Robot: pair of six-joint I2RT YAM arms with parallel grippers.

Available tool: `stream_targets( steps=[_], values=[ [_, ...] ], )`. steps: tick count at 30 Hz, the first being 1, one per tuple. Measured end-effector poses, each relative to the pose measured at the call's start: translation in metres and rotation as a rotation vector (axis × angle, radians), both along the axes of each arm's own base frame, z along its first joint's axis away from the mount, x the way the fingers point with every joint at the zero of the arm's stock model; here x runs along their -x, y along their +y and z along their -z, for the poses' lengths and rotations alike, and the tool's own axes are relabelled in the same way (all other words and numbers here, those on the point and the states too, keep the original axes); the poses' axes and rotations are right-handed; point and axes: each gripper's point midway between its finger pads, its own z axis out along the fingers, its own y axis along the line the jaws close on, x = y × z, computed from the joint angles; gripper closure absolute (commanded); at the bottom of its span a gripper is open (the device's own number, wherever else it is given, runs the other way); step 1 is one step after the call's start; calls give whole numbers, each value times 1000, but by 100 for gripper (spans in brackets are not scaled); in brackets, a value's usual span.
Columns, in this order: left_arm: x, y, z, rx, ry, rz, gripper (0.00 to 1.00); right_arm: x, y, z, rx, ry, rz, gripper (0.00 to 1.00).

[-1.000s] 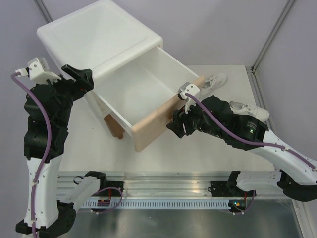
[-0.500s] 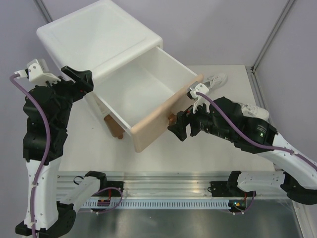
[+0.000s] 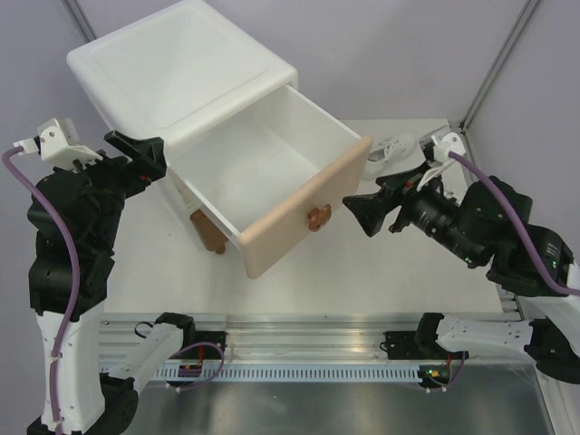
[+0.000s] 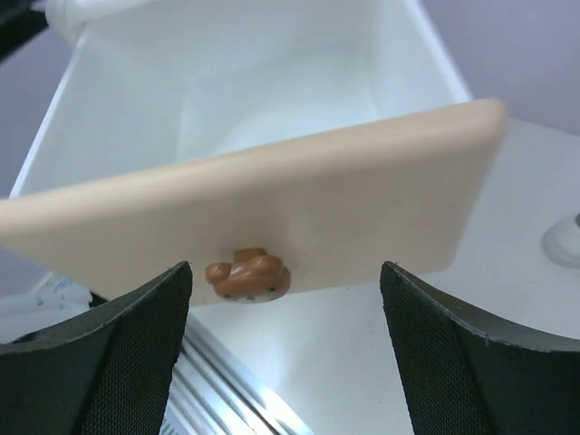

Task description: Place and organize the shoes in the shoe cabinet

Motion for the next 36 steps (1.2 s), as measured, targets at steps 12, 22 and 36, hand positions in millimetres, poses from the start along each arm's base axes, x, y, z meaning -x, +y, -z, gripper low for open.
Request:
stream_targets(
  steps=[12, 22, 36],
  values=[
    [21, 8, 2, -32, 5, -15, 0, -57, -34, -44, -78, -55, 429, 10],
    [56, 27, 7, -65, 0, -80, 0, -132, -36, -17, 26, 1, 663, 10],
    [73, 39, 36, -103, 75, -126, 0, -232, -111, 10, -66, 136, 772, 15]
  ],
)
